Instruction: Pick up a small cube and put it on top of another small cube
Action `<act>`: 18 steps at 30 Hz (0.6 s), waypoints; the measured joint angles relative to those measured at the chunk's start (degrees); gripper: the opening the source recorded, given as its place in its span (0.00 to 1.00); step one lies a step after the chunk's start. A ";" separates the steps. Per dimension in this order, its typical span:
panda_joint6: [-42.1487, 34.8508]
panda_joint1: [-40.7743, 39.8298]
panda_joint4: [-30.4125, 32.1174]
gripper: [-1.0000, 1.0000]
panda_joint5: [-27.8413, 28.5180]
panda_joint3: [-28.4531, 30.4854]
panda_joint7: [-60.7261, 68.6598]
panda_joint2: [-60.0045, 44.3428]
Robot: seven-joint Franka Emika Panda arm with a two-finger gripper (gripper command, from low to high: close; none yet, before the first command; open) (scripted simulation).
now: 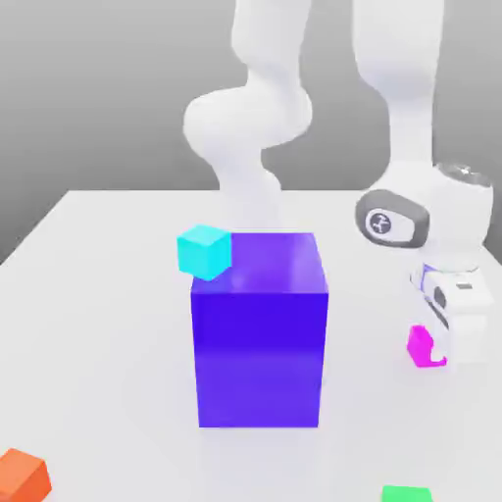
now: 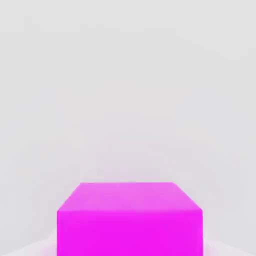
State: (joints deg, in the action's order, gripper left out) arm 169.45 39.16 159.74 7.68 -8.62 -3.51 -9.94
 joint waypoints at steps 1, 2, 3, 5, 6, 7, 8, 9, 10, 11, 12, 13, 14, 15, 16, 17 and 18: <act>-1.61 -0.40 0.42 0.00 -1.78 -0.83 1.32 2.06; -3.25 -0.68 0.84 0.00 -3.37 -1.50 2.51 4.14; -4.80 -0.89 0.76 0.00 -4.72 -1.65 3.41 5.63; -7.44 -2.84 -2.04 0.00 -5.92 -0.70 3.59 5.46; -8.68 -3.78 -3.89 0.00 -6.25 -0.02 3.40 4.84; -9.90 -4.64 -5.85 0.00 -6.52 0.73 3.15 4.09; -11.11 -5.46 -7.87 0.00 -6.84 1.53 2.94 3.27; -12.31 -6.26 -9.91 0.00 -7.06 2.42 2.62 2.41; -13.50 -7.09 -11.98 0.00 -7.30 3.32 2.32 1.54; -14.70 -7.95 -14.04 0.00 -7.55 4.24 2.03 0.67; -15.90 -8.82 -16.12 0.00 -7.81 5.16 1.74 -0.21; -17.07 -9.71 -18.18 0.00 -8.08 6.07 1.47 -1.09; -18.27 -10.60 -20.26 0.00 -8.35 6.99 1.19 -1.97; -19.47 -11.52 -22.34 0.00 -8.60 7.88 0.90 -2.85; -20.67 -12.39 -24.41 0.00 -8.88 8.81 0.63 -3.72; -21.86 -13.28 -26.49 0.00 -9.15 9.72 0.36 -4.60; -23.06 -14.18 -28.57 0.00 -9.42 10.62 0.09 -5.47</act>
State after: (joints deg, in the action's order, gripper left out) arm 146.39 24.98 131.18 -1.74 2.00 -3.43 -15.41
